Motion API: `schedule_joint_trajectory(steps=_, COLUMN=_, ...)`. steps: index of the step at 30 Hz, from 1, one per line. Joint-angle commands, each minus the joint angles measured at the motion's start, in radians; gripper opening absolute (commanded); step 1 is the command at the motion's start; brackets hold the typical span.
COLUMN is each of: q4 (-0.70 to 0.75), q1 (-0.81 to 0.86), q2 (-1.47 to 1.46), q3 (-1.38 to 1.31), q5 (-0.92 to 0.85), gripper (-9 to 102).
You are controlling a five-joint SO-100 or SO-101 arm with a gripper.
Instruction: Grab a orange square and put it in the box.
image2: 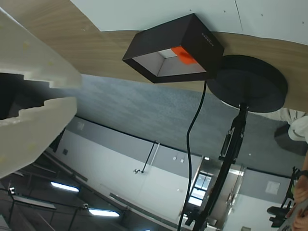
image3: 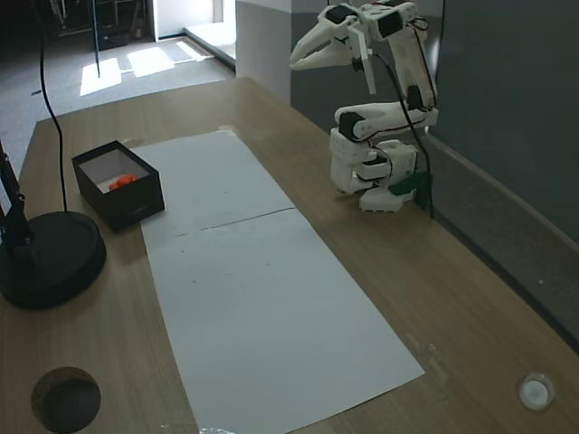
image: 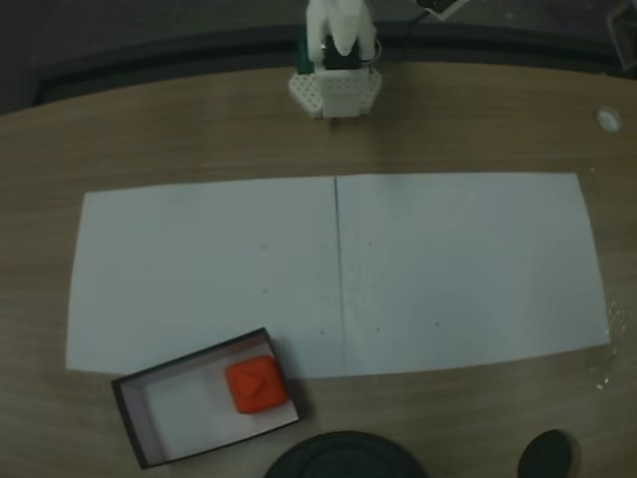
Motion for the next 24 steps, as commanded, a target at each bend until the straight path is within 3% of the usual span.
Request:
schedule_joint_trajectory(steps=1, q4=-0.020, q1=-0.006, q2=0.067, q3=0.041, q5=-0.003, gripper=0)
schedule_joint_trajectory(steps=16, q4=-0.032, q1=-0.005, q2=0.285, q3=0.221, q5=0.005, gripper=0)
schedule_joint_trajectory(steps=24, q4=-0.264, q1=-0.005, q2=0.284, q3=0.566, q5=0.008, gripper=0)
